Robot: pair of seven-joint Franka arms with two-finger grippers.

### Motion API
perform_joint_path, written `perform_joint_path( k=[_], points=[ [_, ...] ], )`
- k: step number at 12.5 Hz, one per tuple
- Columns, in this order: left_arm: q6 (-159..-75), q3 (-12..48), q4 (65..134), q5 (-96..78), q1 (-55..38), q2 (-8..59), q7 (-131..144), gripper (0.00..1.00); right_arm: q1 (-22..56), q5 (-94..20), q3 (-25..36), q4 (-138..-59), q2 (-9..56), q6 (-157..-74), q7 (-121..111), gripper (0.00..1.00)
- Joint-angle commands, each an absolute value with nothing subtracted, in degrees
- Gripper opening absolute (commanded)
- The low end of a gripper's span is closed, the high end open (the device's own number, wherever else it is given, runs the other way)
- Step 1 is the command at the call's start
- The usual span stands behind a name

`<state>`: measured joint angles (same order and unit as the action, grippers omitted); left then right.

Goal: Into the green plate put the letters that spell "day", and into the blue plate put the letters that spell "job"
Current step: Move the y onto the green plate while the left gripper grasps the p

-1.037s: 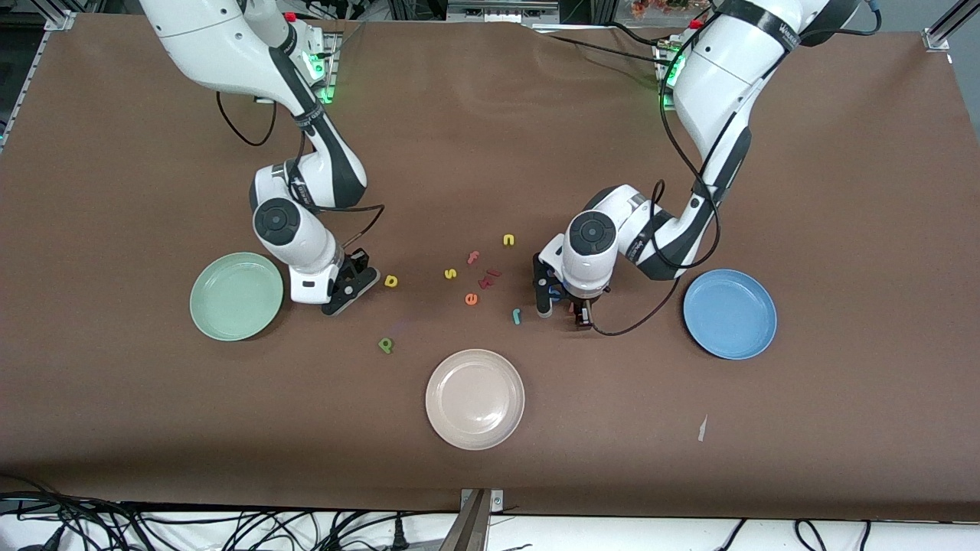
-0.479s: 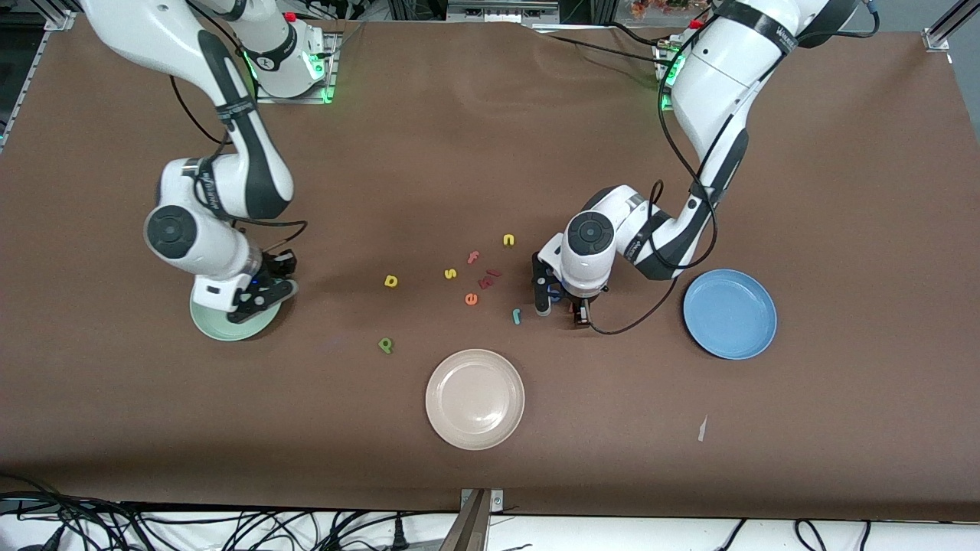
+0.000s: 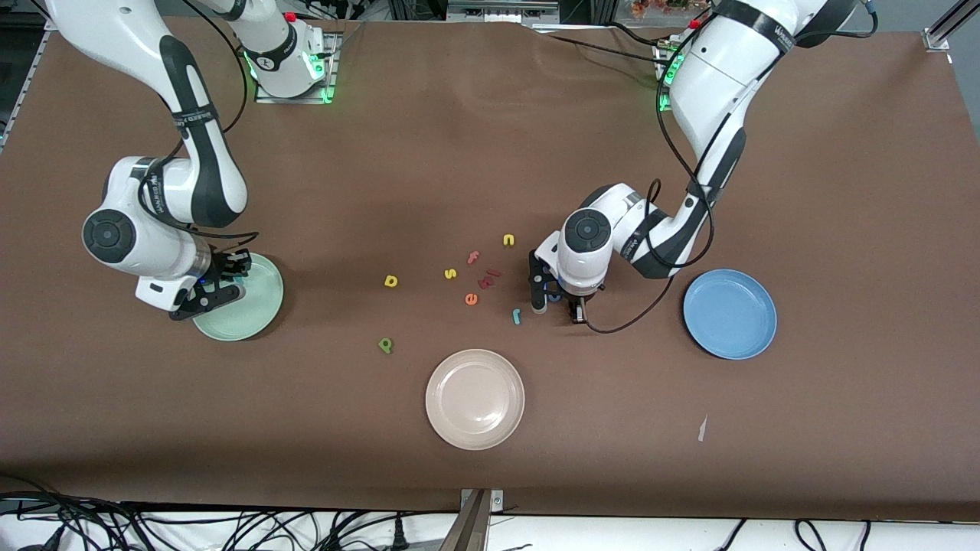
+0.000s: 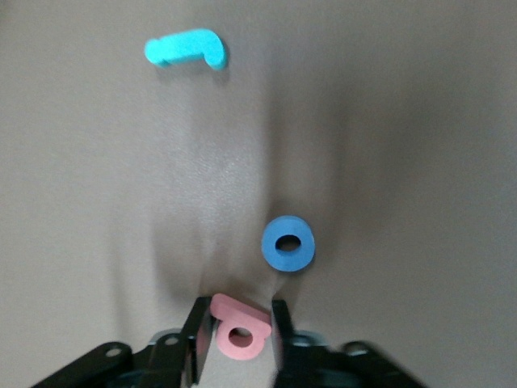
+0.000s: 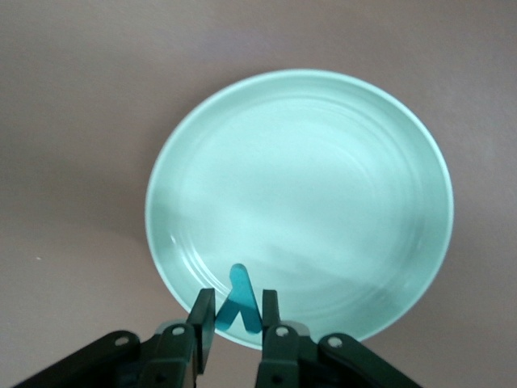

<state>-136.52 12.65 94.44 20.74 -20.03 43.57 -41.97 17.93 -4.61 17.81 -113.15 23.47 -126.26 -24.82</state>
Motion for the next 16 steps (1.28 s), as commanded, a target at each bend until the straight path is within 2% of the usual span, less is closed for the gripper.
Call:
perform_joint_path(
  k=[1,2,5,9,10,11,12,16],
  points=[
    [-137.46,12.48,94.66,22.68,-20.13,44.12,-42.19,0.21,17.40,-5.80,17.49,-113.03,22.41,-124.46,-24.61,1.00],
    [-136.76,12.48,94.57,22.68,-19.95,43.77,-43.67,0.15,17.49,-6.32,17.32,-112.85,22.24,-124.11,-24.17,1.00],
    [-130.90,12.74,94.40,22.24,-18.20,40.79,-48.42,0.15,17.93,-8.69,15.92,-111.45,21.97,-122.43,-19.88,1.00],
    [-119.72,12.74,94.04,21.45,-14.87,35.43,-56.92,0.09,18.10,-8.96,8.64,-111.36,21.71,-123.48,-5.32,1.00],
    [-117.53,12.83,94.22,21.27,-12.33,34.20,-60.61,0.07,18.11,-8.96,6.44,-111.36,21.88,-125.31,-0.84,1.00],
    [-114.29,12.83,94.22,18.92,-9.69,33.15,-63.08,0.00,18.45,-8.88,4.50,-111.36,22.06,-126.81,4.43,1.00],
    [-112.00,12.83,94.22,16.81,-6.71,32.35,-65.11,0.00,19.59,-8.70,3.70,-111.27,22.41,-128.31,8.57,1.00],
    [-111.62,13.01,95.18,12.05,4.20,31.81,-78.46,0.00,25.92,-8.70,3.69,-108.91,25.91,-133.15,21.85,1.00]
  ],
)
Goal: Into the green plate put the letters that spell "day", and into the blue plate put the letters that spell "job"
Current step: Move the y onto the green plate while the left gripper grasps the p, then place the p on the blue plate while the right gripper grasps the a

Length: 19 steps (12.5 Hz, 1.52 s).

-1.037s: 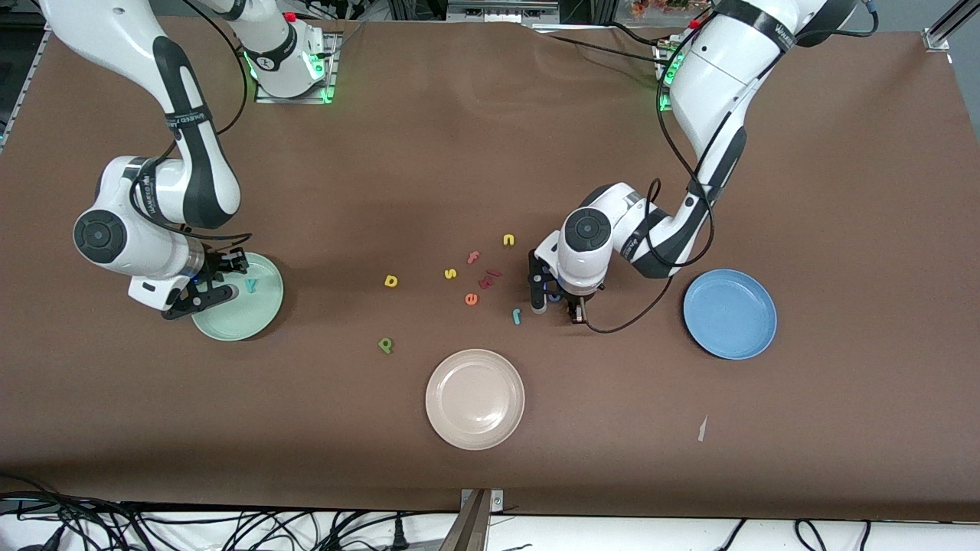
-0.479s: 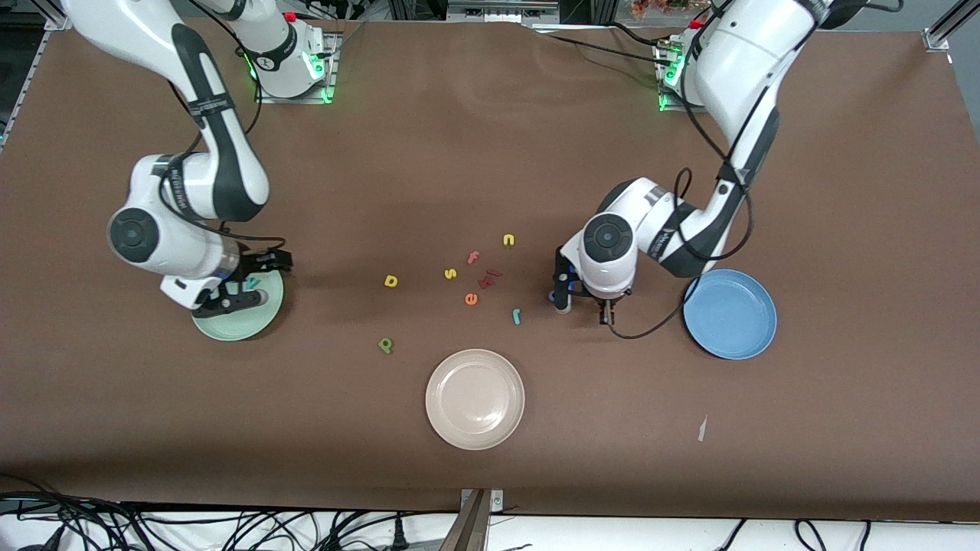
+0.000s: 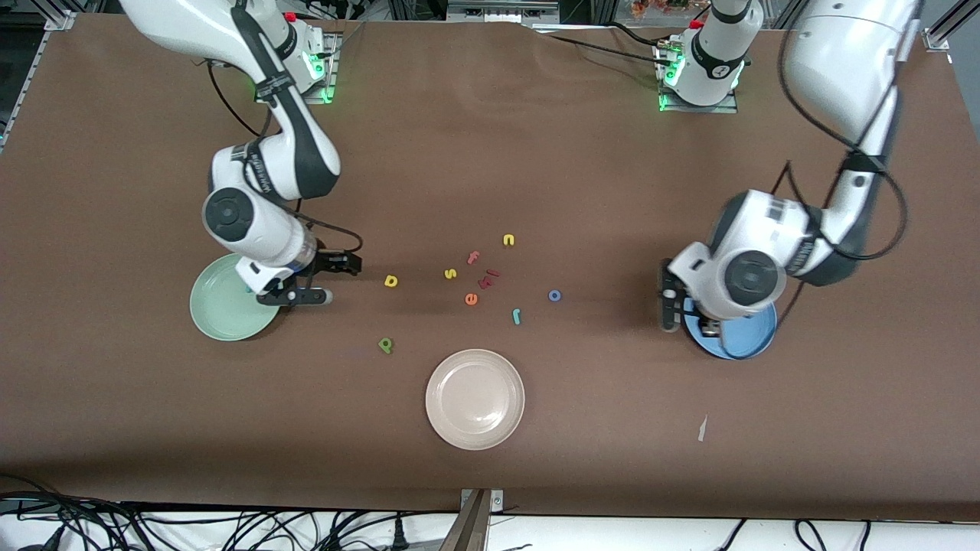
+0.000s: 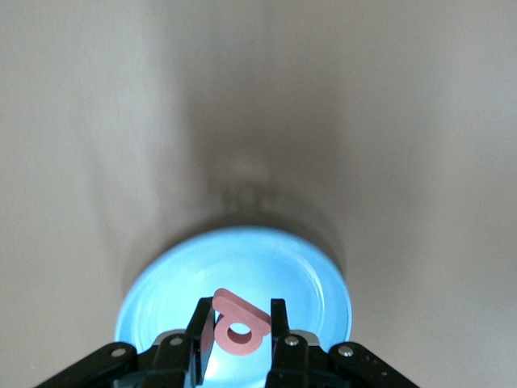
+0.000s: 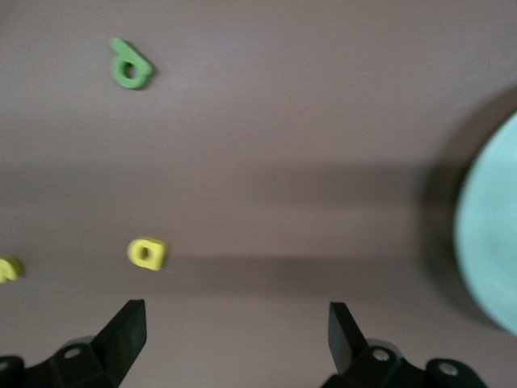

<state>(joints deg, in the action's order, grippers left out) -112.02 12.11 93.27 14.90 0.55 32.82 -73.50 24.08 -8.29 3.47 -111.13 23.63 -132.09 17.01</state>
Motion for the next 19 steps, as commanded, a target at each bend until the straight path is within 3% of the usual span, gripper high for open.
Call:
perform_joint_path(
  k=[1,3,5,7,8,9,12,14,19],
  points=[
    [-112.32,12.92,96.40,12.04,4.83,31.90,-78.83,0.00,27.15,-8.70,3.69,-107.33,27.23,-133.15,25.71,1.00],
    [-114.25,12.92,99.56,12.22,6.58,32.25,-78.75,0.00,29.43,-8.79,3.69,-103.81,30.31,-133.24,32.57,1.00],
    [-122.57,12.92,105.52,12.39,8.35,31.99,-78.84,0.00,30.93,-8.79,3.69,-102.57,32.60,-134.55,36.72,1.00],
    [-124.54,12.92,106.87,12.39,8.53,31.82,-78.84,0.07,31.72,-8.88,3.69,-102.57,34.18,-136.14,36.91,1.00],
    [-124.63,12.92,106.87,12.39,8.44,31.82,-78.84,0.34,31.82,-8.88,3.60,-102.57,34.97,-136.66,36.91,1.00],
    [-124.72,13.01,106.79,12.39,8.35,31.82,-78.92,0.99,31.99,-8.88,3.60,-102.57,35.50,-136.84,36.91,1.00],
    [-123.06,13.18,105.82,11.61,7.74,30.33,-78.40,1.00,32.17,-8.88,3.60,-102.66,37.09,-136.93,36.91,0.99],
    [-118.59,13.18,103.55,11.43,6.77,29.53,-76.30,1.00,32.17,-8.96,3.60,-102.66,37.44,-136.93,36.91,0.92],
    [-111.80,23.80,100.55,7.03,5.81,27.60,-45.96,1.00,32.17,-8.70,3.60,-102.57,37.97,-137.02,36.04,0.64]
  ],
)
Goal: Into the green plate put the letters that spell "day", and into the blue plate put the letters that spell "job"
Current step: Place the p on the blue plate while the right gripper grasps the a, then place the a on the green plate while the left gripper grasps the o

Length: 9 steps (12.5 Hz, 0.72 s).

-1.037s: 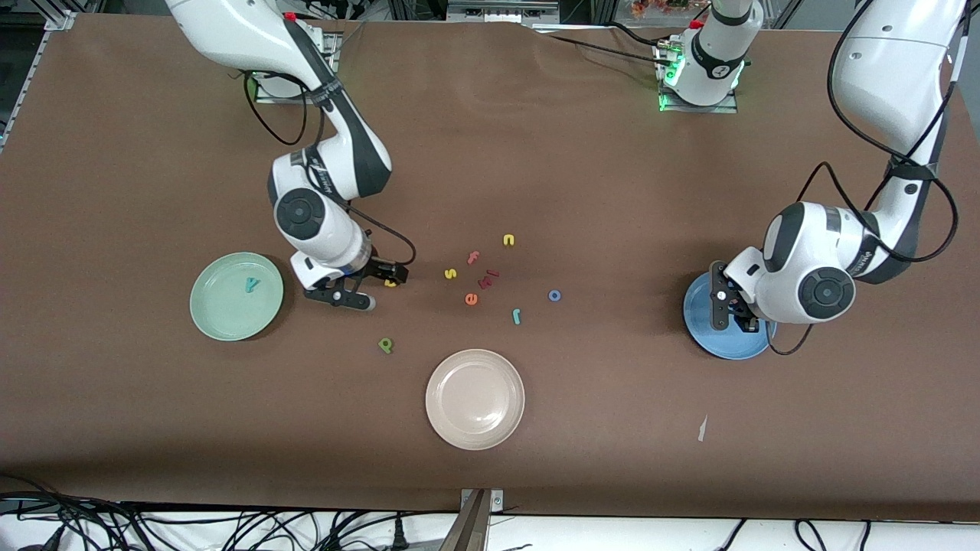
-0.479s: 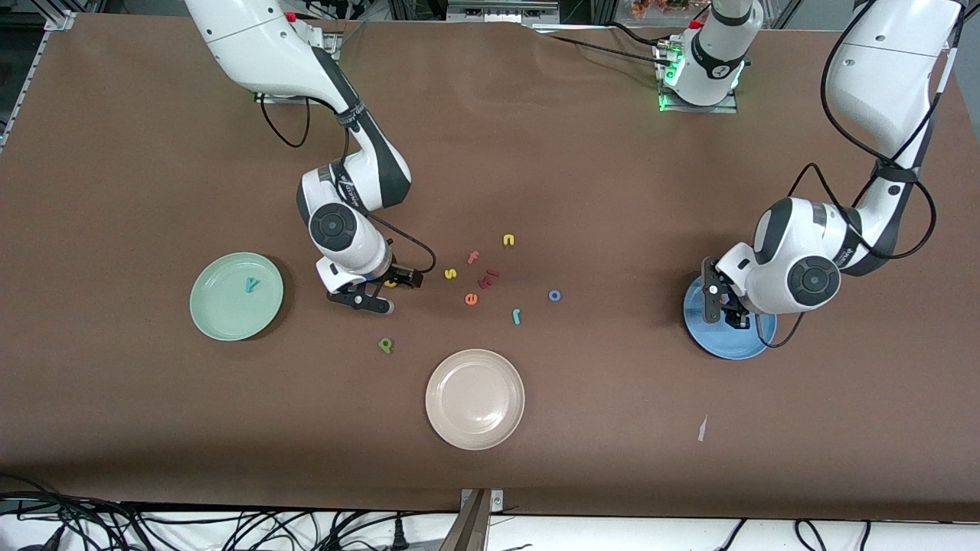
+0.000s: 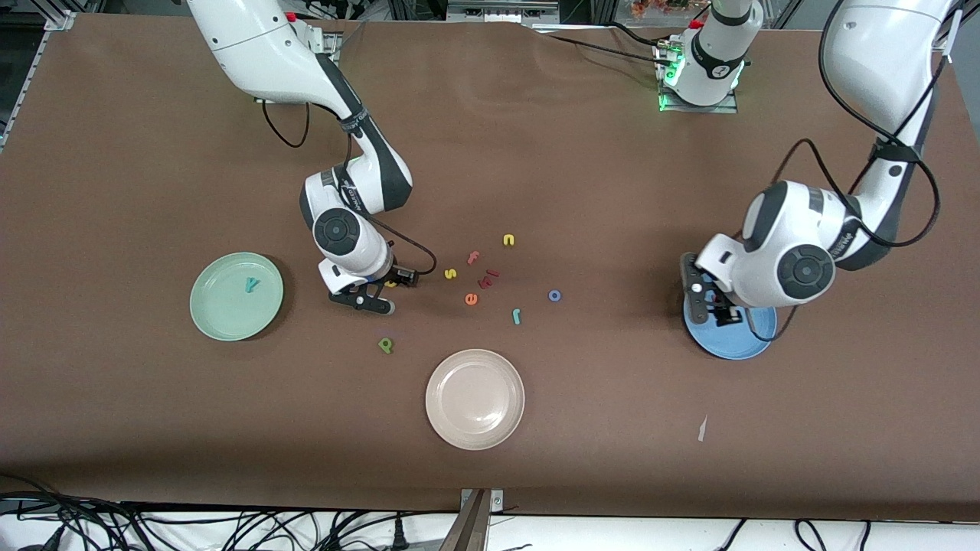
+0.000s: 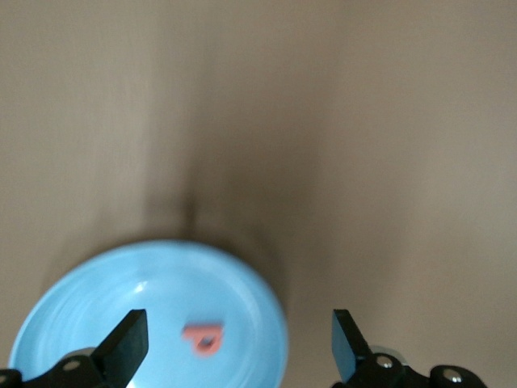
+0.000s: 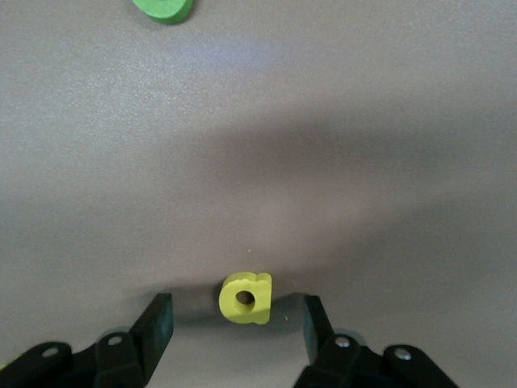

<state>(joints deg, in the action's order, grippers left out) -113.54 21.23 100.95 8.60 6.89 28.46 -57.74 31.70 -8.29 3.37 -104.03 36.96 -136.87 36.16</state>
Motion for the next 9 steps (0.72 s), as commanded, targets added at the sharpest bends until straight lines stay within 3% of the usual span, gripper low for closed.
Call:
perform_joint_path(
  k=[1,5,9],
  points=[
    [-111.88,24.17,99.59,7.12,4.41,27.95,-38.74,1.00,32.17,-8.61,3.60,-102.57,38.06,-137.02,35.95,0.58],
    [-112.15,24.34,91.52,6.42,2.02,34.52,-14.98,1.00,32.08,-8.26,3.60,-102.57,38.23,-137.02,35.86,0.43],
    [-116.16,24.79,89.21,7.46,-5.09,36.82,4.26,1.00,32.08,-8.17,3.60,-102.57,38.32,-137.02,34.89,0.28]
  ],
)
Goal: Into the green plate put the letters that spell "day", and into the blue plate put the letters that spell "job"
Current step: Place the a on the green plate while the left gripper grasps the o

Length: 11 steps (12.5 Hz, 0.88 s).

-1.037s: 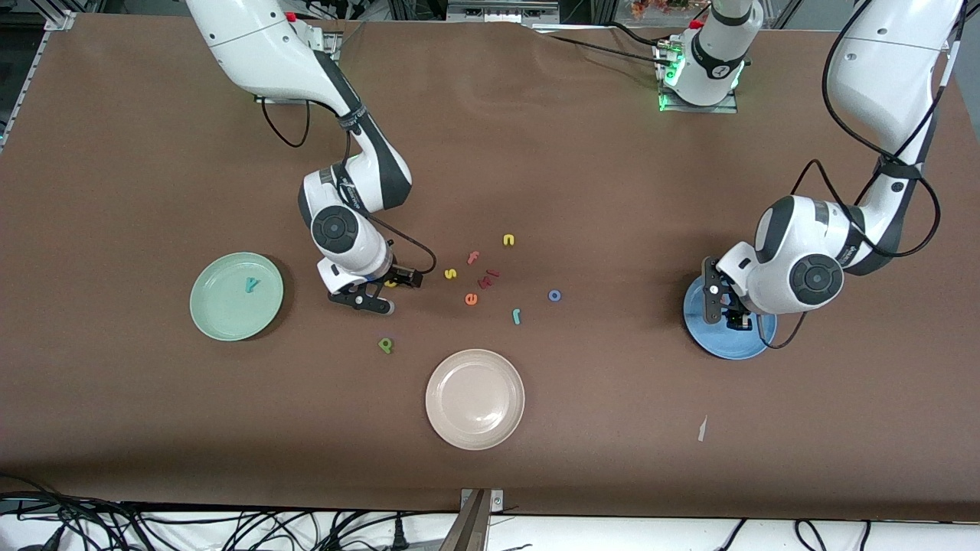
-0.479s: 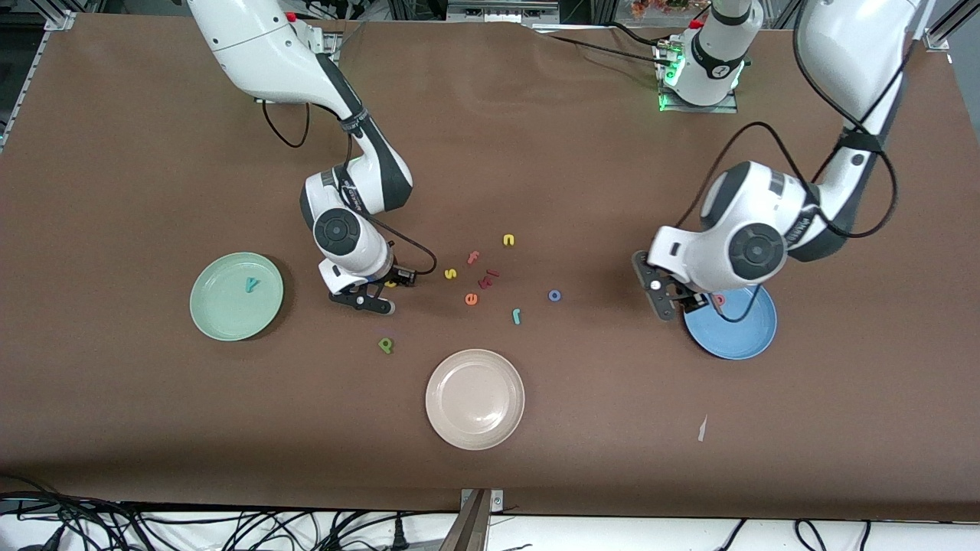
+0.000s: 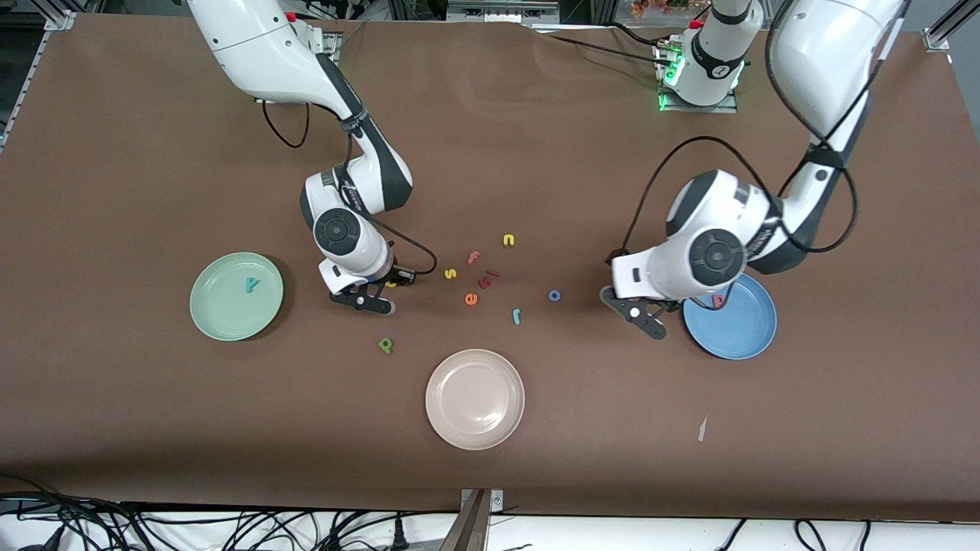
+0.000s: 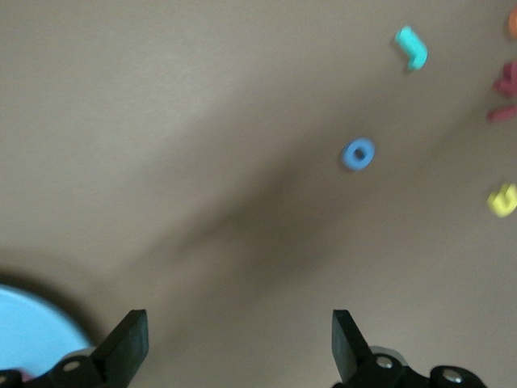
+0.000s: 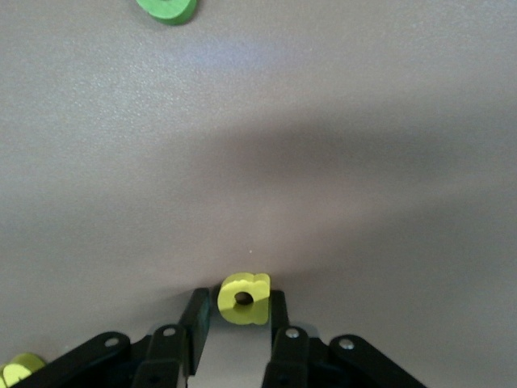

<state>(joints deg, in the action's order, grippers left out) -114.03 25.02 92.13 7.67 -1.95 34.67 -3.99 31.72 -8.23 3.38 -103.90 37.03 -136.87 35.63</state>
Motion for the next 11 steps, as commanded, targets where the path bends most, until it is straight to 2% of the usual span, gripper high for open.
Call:
perform_joint_path(
  k=[1,5,8,11],
  points=[
    [-120.63,24.61,90.17,7.47,-5.53,37.52,5.09,1.00,32.08,-8.17,3.60,-102.57,38.32,-137.02,34.89,0.25],
    [-128.13,22.24,90.09,12.89,-11.15,41.91,10.62,1.00,32.08,-8.70,3.69,-101.35,38.15,-136.76,34.72,0.20],
    [-131.99,22.24,90.17,15.03,-11.69,44.38,10.81,0.99,31.38,-8.79,4.48,-98.44,36.57,-130.11,34.28,0.20],
    [-132.36,22.06,90.79,15.12,-13.00,45.09,12.48,0.77,31.20,-8.61,9.91,-98.70,33.32,-120.71,25.09,0.20]
  ],
)
